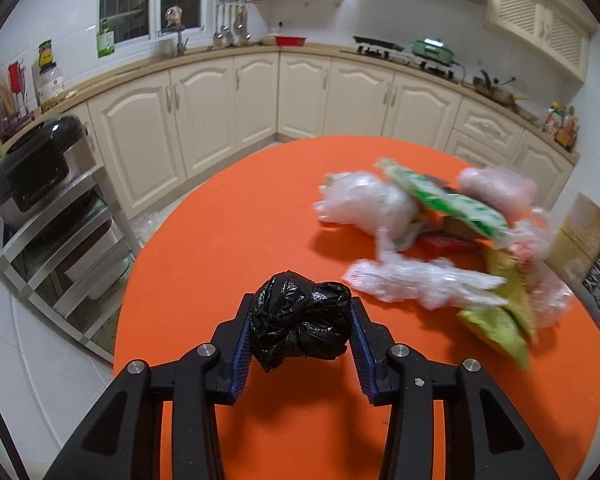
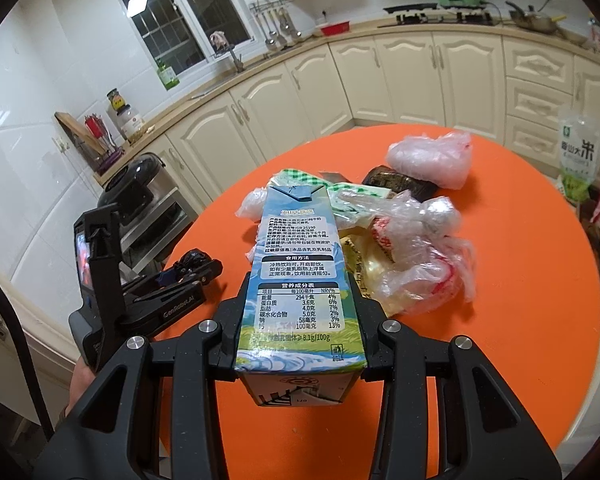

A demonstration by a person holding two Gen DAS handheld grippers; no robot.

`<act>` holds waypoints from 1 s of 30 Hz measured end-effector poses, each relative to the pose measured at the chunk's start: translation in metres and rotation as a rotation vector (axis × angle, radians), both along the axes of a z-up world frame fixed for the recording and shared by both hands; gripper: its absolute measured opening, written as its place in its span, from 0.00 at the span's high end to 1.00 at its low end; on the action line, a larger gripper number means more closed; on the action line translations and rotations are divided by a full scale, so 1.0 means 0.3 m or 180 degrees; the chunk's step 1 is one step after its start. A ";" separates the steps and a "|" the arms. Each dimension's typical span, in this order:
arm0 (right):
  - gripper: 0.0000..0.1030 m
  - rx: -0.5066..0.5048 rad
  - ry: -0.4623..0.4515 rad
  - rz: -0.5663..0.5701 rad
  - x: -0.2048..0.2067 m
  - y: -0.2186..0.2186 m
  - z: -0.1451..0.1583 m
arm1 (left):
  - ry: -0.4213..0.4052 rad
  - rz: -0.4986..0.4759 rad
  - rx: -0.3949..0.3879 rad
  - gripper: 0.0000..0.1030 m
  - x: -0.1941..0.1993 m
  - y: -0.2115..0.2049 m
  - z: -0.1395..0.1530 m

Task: Collect trash
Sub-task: 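Carry the carton and black bag with both tools to the blue bin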

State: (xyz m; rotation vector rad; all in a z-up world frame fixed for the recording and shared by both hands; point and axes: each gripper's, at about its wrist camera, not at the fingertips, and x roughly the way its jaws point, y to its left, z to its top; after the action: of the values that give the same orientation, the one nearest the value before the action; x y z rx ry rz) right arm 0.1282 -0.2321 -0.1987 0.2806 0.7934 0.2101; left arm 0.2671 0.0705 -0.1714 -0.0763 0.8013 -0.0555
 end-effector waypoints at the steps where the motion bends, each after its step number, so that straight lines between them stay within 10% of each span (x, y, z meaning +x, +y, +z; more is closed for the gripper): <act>1: 0.64 0.0012 -0.0030 -0.0030 -0.019 -0.015 0.010 | -0.0031 -0.0023 0.0007 0.62 -0.015 -0.011 0.011; 18: 0.64 0.0123 -0.0581 -0.0665 -0.319 -0.345 0.182 | -0.0824 -0.0841 -0.0088 0.62 -0.465 -0.363 0.336; 30: 0.64 0.0089 -0.0707 -0.1564 -0.586 -0.742 0.204 | -0.0693 -0.1725 -0.0168 0.61 -0.513 -0.680 0.291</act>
State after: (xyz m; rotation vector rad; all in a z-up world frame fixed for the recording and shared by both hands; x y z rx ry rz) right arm -0.0475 -0.4548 -0.1374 0.4605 0.4830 -0.2080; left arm 0.1131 -0.1334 -0.0842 0.0981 0.5844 -0.5882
